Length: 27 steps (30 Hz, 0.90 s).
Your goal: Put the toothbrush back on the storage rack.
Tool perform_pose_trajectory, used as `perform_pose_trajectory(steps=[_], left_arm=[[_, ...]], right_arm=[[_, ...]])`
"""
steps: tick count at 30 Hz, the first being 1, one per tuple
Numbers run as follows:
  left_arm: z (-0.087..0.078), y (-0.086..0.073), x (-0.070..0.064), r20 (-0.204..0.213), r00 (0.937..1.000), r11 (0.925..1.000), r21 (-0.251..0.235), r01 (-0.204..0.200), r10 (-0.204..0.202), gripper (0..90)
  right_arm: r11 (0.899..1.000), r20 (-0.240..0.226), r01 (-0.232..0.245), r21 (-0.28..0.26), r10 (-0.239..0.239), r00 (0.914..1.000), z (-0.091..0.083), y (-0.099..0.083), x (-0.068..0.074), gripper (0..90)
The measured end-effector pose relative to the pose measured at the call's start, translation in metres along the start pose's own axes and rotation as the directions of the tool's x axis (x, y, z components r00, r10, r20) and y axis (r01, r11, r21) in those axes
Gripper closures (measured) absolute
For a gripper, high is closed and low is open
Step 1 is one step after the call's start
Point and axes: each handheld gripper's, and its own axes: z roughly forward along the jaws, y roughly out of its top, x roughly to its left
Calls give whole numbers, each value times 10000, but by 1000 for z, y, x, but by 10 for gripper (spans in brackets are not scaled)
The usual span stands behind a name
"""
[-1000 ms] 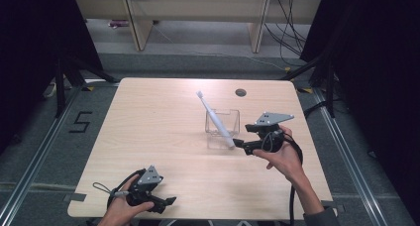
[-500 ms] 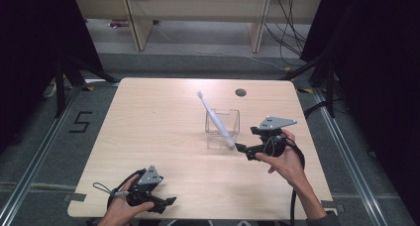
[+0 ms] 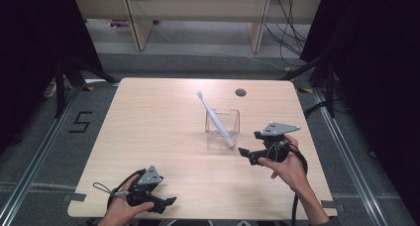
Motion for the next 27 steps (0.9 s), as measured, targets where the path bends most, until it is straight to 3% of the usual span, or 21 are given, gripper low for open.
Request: perform_pose_trajectory(steps=[1,2,5,6,7,11,12,15,16,18,21,22,23,24,25,26,27], left_arm=[[0,0,0,0,10000,10000,-6,14,-14,149],[0,0,0,0,10000,10000,-6,11,-11,149],[0,0,0,-1,10000,10000,-6,6,-6,149],[0,0,0,0,10000,10000,2,1,-1,149],[0,0,0,-4,10000,10000,-4,12,-12,149],[0,0,0,-1,10000,10000,1,4,-4,149],[0,0,0,-3,10000,10000,-3,14,-14,149],[0,0,0,-15,10000,10000,-8,1,-1,149],[0,0,0,-23,10000,10000,-12,-1,1,149],[0,0,0,-21,10000,10000,-21,2,-2,149],[0,0,0,-14,10000,10000,-4,11,-11,149],[0,0,0,-20,10000,10000,-3,-2,2,149],[0,0,0,-19,10000,10000,13,-24,24,149],[0,0,0,-22,10000,10000,-4,3,-3,149],[0,0,0,31,10000,10000,-1,26,-26,149],[0,0,0,25,10000,10000,-5,33,-33,149],[0,0,0,26,10000,10000,0,35,-35,149]], right_arm=[[9998,83,196,-65,-195,9998,0,-1,-1,167],[10000,5,-30,-89,30,10000,0,-2,0,167],[9997,139,232,-60,-231,9996,-1,-6,-1,169],[10000,39,-3,98,2,10000,-2,-7,0,169],[9997,144,230,11,-230,9996,-1,-9,-1,169],[9996,29,-102,245,102,9999,-3,-13,2,169],[9998,78,184,112,-185,9998,-3,-14,0,170],[9999,78,36,168,-38,10000,-4,-17,3,169],[9998,95,194,81,-195,9998,-4,-18,2,170],[9998,88,-20,186,18,10000,-5,-21,5,170],[9999,-20,54,145,-54,10000,-5,-25,4,170],[9995,25,-227,230,226,9997,-6,-26,7,170],[9997,-34,62,251,-61,10000,-6,-27,5,170],[9994,70,-263,230,261,9996,-7,-28,7,170],[9997,-30,21,235,-20,10000,-7,-29,5,170],[9987,60,-385,348,384,9992,-8,-30,8,170],[9995,-66,-186,237,188,9998,-6,-32,7,170]])
